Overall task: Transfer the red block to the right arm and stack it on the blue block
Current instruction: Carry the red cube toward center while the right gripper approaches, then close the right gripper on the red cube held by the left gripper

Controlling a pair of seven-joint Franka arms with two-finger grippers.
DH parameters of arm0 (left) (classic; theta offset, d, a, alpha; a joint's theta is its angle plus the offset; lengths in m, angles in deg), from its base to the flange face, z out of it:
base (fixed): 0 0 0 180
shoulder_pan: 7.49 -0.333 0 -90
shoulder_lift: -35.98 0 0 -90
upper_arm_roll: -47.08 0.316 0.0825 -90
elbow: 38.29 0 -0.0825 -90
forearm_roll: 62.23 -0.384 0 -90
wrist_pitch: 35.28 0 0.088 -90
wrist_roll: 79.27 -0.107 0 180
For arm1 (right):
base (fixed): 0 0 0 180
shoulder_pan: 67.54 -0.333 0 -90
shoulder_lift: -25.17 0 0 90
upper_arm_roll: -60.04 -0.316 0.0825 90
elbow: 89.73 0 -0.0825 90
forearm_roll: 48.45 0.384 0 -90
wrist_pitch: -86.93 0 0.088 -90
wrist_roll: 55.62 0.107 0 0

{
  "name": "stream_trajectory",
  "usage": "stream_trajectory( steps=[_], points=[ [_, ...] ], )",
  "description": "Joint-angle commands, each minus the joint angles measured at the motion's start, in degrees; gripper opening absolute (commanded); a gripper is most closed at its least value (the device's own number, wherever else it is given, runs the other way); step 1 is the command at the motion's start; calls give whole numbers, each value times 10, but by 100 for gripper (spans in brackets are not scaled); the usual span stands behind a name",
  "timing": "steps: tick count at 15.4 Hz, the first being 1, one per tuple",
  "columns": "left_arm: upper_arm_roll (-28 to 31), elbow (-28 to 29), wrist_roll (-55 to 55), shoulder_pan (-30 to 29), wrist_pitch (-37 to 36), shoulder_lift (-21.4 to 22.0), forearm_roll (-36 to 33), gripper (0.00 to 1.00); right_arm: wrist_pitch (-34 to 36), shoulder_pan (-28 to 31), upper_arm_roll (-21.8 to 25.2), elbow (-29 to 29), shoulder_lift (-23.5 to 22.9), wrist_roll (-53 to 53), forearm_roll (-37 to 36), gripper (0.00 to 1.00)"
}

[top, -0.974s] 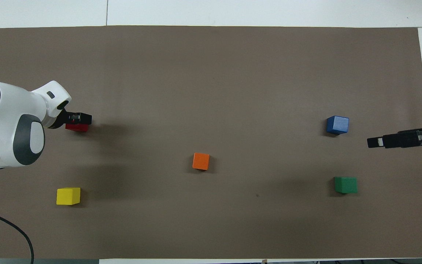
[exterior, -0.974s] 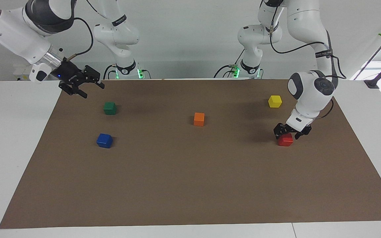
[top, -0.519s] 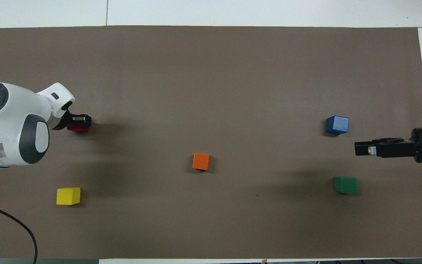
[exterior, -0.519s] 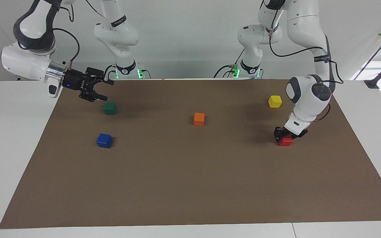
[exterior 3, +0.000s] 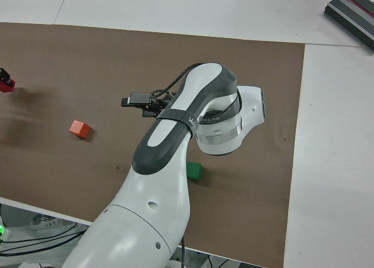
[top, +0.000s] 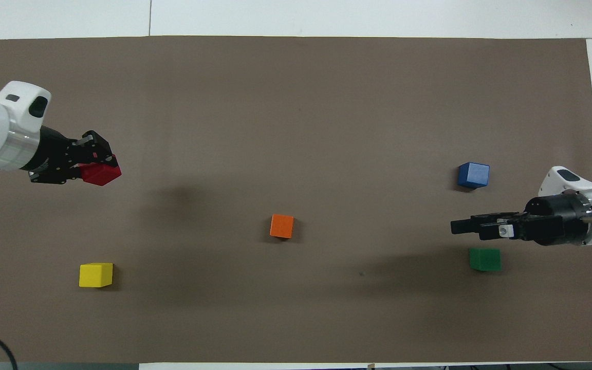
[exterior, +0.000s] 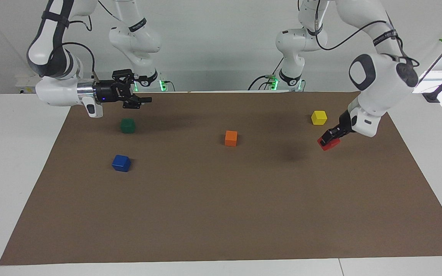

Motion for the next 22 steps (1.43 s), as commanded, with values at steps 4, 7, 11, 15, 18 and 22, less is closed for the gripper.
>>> stream_trajectory(
  steps=[4,7,11,15,18,22],
  points=[
    [-55,-7,242,37,-116,109,122,0,132,-54,1,62,-65,-83,132,100],
    [-115,-3,378,37,-106,122,204,0,182,-90,0,69,-126,-165,150,100],
    [-124,24,540,58,-57,139,292,0,198,-150,0,87,-134,-191,227,100],
    [-126,96,660,113,59,168,292,0,231,-242,0,88,-188,-264,332,100],
    [-126,122,717,160,98,181,292,0,235,-272,-1,88,-197,-266,369,100],
    [-126,130,745,190,101,186,292,1,270,-319,-4,52,-266,-303,408,100]
  ],
)
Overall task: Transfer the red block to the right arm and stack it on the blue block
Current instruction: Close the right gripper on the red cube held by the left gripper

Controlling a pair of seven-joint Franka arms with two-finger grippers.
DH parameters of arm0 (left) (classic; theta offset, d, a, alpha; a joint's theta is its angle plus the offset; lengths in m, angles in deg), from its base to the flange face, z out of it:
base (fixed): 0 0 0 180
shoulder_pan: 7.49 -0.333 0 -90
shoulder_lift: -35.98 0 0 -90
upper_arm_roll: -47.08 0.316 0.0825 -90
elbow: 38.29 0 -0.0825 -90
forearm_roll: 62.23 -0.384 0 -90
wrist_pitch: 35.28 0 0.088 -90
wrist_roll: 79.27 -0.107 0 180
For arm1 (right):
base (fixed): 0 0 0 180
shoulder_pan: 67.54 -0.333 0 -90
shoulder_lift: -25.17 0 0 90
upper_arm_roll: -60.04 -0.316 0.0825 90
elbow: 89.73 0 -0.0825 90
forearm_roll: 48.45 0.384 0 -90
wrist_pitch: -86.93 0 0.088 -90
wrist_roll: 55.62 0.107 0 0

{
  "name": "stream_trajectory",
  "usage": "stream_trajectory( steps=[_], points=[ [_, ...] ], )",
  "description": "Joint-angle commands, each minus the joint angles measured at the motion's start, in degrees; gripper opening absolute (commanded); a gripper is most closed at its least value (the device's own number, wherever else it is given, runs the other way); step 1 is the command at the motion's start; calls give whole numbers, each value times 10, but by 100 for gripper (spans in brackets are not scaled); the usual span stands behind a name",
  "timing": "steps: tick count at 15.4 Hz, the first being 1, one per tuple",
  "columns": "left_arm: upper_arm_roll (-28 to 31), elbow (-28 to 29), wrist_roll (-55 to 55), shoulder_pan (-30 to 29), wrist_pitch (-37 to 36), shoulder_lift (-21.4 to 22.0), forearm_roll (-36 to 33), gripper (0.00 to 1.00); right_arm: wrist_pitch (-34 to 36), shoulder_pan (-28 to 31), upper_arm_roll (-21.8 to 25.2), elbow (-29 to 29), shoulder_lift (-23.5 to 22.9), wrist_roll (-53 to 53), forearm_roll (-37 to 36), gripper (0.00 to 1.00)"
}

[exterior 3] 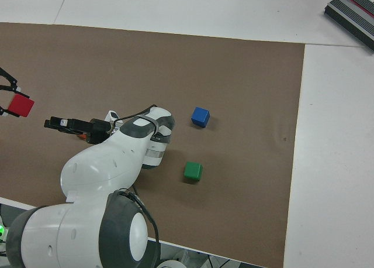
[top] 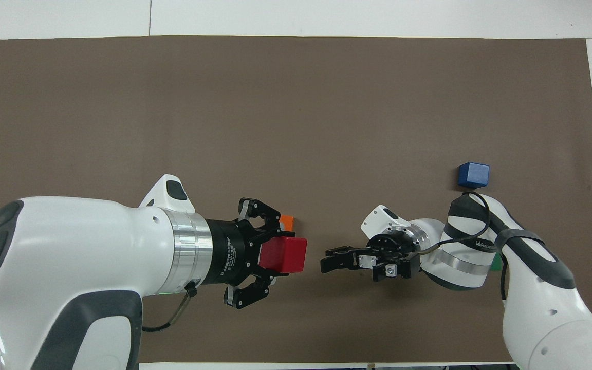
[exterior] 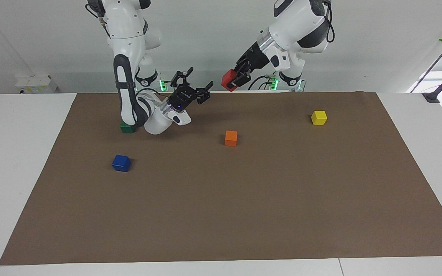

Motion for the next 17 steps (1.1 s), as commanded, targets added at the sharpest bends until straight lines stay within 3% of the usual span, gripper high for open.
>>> stream_trajectory(
  steps=[1,7,11,17],
  points=[
    [7,23,36,20,13,23,12,1,21,-22,-3,-39,-57,-42,16,100],
    [-5,49,67,34,47,37,12,1,17,-40,-11,-63,-72,-59,40,100],
    [-24,85,65,34,79,57,11,1,12,-68,-23,-64,-71,-59,98,100],
    [-30,88,65,34,96,57,11,2,6,-78,-24,-62,-71,-74,98,100]
  ],
)
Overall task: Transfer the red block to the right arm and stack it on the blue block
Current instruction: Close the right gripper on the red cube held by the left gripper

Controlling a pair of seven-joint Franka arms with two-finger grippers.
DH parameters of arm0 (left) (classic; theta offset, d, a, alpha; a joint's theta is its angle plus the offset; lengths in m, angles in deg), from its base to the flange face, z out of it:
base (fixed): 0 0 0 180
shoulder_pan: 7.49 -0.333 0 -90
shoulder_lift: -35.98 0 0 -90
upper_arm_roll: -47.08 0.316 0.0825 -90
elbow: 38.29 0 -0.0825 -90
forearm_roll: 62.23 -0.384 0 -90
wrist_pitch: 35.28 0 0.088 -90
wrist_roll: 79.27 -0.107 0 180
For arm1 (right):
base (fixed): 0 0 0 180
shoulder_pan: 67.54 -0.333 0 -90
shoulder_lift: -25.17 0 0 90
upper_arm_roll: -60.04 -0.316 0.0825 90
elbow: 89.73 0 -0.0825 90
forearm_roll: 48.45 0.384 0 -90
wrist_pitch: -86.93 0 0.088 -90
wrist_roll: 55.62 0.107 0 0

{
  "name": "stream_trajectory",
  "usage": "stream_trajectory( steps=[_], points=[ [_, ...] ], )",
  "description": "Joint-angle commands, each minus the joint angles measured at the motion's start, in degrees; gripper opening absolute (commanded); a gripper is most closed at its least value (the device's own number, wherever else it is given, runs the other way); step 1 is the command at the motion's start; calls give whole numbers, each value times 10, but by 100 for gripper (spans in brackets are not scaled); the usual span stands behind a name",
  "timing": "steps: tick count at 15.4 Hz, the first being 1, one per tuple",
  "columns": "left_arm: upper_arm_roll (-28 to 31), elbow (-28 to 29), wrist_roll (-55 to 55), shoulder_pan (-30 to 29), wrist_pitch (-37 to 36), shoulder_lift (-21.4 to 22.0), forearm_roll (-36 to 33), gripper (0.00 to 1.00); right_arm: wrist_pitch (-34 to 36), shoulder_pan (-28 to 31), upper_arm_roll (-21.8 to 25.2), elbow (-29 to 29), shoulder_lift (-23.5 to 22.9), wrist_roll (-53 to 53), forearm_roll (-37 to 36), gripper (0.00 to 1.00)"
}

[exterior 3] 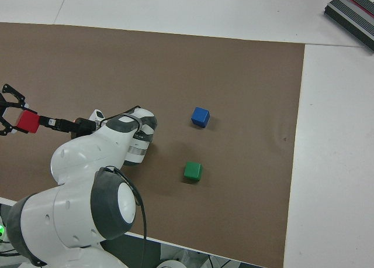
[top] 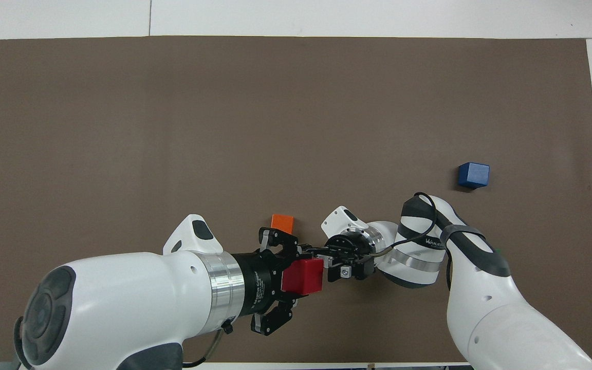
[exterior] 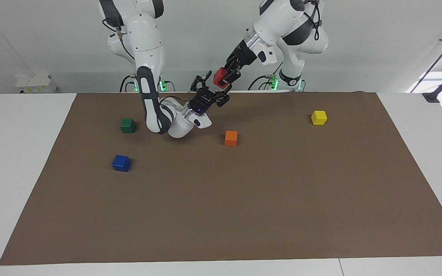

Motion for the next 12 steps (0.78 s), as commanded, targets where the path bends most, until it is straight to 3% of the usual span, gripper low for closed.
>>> stream_trajectory(
  steps=[1,2,3,4,5,7,8,9,10,11,12],
  points=[
    [4,22,6,8,16,18,11,4,-6,-6,-3,-2,-4,-16,9,100],
    [4,22,6,8,16,18,11,4,-11,-9,-3,-1,-4,-16,9,92],
    [4,22,6,8,16,18,11,6,-18,-9,-3,-1,-4,-23,9,73],
    [4,24,6,8,15,18,10,8,-20,-10,-3,-1,-3,-27,9,31],
    [4,29,6,8,13,22,10,9,-22,-11,-2,-1,-1,-24,3,0],
    [4,36,5,8,12,27,10,9,-31,-12,-2,1,1,-25,3,0],
    [4,37,5,8,12,27,10,14,-32,-11,-2,1,1,-26,3,0],
    [4,37,6,8,13,27,10,29,-32,-11,-2,1,2,-27,3,0],
    [4,37,5,8,14,27,9,57,-32,-11,-2,1,4,-27,3,0],
    [4,32,2,7,15,26,5,100,-32,-11,-2,0,4,-27,3,0],
    [4,29,0,1,13,24,3,100,-33,-11,-2,0,4,-28,3,0]
  ],
)
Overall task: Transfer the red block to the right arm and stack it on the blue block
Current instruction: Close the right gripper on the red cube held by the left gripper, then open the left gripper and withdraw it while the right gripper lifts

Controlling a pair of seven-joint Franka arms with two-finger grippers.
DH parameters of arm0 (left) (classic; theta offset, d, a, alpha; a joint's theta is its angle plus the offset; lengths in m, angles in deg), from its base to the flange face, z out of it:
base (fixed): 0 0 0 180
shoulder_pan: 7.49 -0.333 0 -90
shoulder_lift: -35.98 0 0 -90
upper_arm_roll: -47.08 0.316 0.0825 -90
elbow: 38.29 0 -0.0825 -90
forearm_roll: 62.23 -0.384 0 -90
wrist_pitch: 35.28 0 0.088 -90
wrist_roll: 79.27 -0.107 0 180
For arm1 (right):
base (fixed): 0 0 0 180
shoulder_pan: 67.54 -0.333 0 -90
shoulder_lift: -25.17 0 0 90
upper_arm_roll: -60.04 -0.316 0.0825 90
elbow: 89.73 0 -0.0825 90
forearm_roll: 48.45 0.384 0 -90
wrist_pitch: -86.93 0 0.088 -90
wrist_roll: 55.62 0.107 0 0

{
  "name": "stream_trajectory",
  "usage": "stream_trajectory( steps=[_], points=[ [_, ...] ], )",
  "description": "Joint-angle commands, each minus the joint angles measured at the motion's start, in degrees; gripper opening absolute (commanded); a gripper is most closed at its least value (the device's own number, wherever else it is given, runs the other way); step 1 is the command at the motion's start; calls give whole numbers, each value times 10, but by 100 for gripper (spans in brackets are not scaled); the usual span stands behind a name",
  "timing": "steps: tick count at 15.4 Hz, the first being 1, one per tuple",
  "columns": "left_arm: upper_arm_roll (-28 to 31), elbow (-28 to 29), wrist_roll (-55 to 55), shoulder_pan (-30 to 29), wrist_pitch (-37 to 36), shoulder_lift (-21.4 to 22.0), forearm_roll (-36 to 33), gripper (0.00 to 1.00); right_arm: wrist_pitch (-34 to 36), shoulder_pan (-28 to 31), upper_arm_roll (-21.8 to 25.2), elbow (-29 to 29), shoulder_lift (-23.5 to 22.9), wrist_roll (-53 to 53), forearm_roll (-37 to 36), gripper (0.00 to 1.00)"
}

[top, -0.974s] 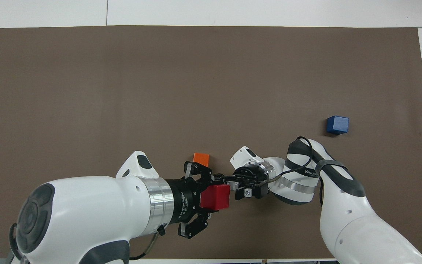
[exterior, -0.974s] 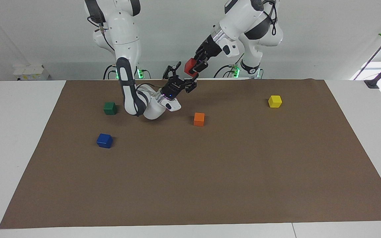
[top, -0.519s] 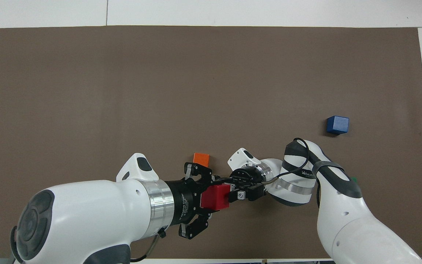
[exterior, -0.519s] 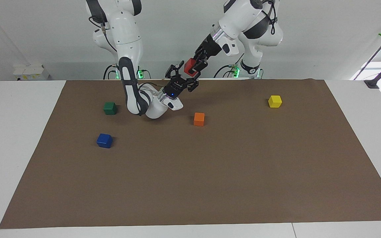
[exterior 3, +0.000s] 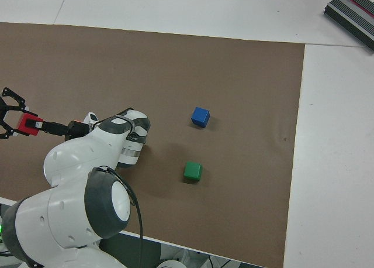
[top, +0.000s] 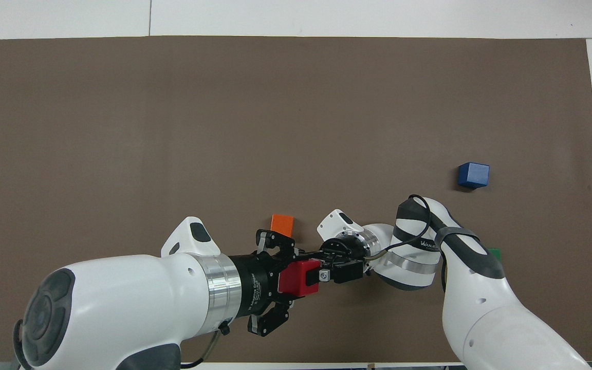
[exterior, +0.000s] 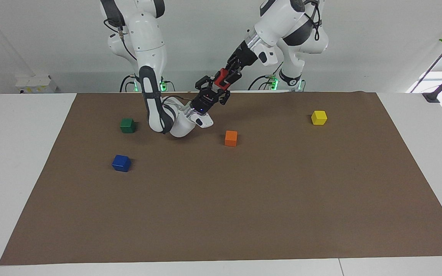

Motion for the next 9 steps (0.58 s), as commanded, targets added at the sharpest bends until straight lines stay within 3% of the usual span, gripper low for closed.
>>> stream_trajectory(
  steps=[1,5,9],
  points=[
    [5,9,7,-2,7,17,-1,100,-22,1,-1,-1,5,-20,3,0],
    [9,-24,-8,-84,-64,20,-15,100,-23,3,-1,-2,5,-20,3,0],
    [10,-33,-127,-180,-140,28,-35,100,-23,3,-1,-3,5,-20,4,0]
  ],
)
